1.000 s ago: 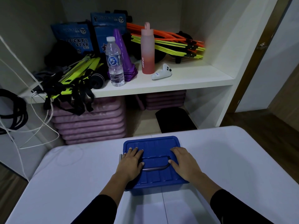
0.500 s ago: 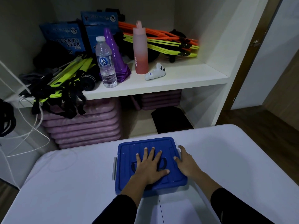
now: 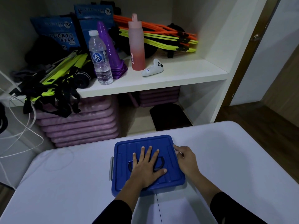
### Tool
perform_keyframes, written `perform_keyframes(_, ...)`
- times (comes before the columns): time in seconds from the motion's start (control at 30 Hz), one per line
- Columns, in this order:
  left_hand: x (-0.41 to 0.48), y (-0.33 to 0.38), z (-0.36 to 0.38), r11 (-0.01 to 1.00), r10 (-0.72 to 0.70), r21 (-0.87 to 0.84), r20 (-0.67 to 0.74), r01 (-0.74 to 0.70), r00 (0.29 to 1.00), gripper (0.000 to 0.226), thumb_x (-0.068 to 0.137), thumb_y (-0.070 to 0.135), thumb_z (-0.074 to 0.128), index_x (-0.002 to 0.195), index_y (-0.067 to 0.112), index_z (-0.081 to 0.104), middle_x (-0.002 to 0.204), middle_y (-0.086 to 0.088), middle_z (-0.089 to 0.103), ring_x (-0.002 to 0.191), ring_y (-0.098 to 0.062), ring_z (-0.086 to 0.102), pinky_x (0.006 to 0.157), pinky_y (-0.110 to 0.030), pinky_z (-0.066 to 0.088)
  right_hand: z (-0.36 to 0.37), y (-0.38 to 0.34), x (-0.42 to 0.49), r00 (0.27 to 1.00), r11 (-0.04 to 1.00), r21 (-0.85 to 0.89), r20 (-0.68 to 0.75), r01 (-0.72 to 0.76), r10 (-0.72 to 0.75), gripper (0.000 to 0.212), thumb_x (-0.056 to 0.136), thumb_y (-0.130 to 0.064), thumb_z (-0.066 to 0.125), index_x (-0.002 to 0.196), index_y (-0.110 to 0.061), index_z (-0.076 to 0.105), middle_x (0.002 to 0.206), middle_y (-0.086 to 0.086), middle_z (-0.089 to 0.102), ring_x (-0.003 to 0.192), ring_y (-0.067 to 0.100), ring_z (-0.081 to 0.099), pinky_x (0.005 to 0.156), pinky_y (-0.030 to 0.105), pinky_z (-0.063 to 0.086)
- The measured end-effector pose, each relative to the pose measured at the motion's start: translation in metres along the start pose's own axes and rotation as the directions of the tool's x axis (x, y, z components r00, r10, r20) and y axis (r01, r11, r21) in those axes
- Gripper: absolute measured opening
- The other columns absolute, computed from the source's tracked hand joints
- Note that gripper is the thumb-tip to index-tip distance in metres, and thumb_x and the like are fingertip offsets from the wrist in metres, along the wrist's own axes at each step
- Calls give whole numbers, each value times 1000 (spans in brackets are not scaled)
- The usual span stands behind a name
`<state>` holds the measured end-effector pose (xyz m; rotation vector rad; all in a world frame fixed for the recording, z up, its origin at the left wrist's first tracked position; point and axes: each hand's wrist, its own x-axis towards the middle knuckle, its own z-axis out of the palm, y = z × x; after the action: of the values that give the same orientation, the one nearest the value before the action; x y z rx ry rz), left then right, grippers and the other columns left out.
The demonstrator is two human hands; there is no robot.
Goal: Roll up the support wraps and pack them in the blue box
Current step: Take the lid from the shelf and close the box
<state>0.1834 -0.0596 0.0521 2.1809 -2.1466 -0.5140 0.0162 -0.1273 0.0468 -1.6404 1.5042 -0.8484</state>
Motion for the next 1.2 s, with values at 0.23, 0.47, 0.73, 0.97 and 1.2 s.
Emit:
perform_keyframes(0.23, 1, 1, 0, 1000, -1, 18, 23, 1, 1000, 81, 84, 72, 26, 146, 36, -11, 156, 4, -21, 140, -23, -28, 109, -53, -21, 0, 4, 4, 998, 992, 120, 61, -33, 26, 30, 91, -10, 57, 120, -9, 61, 113, 11, 65, 91, 12, 56, 67, -3, 42)
perform_keyframes(0.47, 1, 2, 0, 1000, -7, 28, 46, 5, 999, 81, 85, 72, 25, 146, 35, -13, 155, 3, -23, 139, -24, -30, 108, -54, -21, 10, 6, -2, 996, 998, -9, 59, 60, -59, 19, 90, -13, 59, 106, -8, 69, 88, 8, 64, 82, 21, 61, 71, 14, 48)
perform_keyframes(0.73, 4, -2, -2, 998, 9, -59, 58, -5, 998, 81, 85, 70, 33, 147, 37, -6, 156, 5, -19, 140, -22, -28, 108, -53, -22, 10, 2, -2, 998, 998, -43, 31, 48, -47, 27, 92, -14, 56, 117, -13, 64, 106, 13, 66, 95, 21, 61, 82, 19, 45)
perform_keyframes(0.97, -13, -36, -23, 964, -137, -260, -330, 49, 934, 49, 92, 41, 48, 138, 25, 42, 149, -6, 32, 137, -25, 26, 114, -37, 24, 19, -21, -5, 983, 916, -360, 16, 179, -186, 47, 92, -35, 54, 135, -18, 47, 138, 11, 43, 128, 26, 36, 106, 34, 35)
perform_keyframes(1.2, -45, -84, -22, 773, -604, -403, -235, 489, 761, 58, 89, 33, 53, 140, 16, 30, 137, -13, 43, 122, -32, 43, 96, -45, 43, 58, -36, -24, 862, 753, -459, 416, 473, -288, 59, 93, -53, 40, 146, -33, 24, 158, 3, 8, 146, 22, 1, 118, 37, -3)
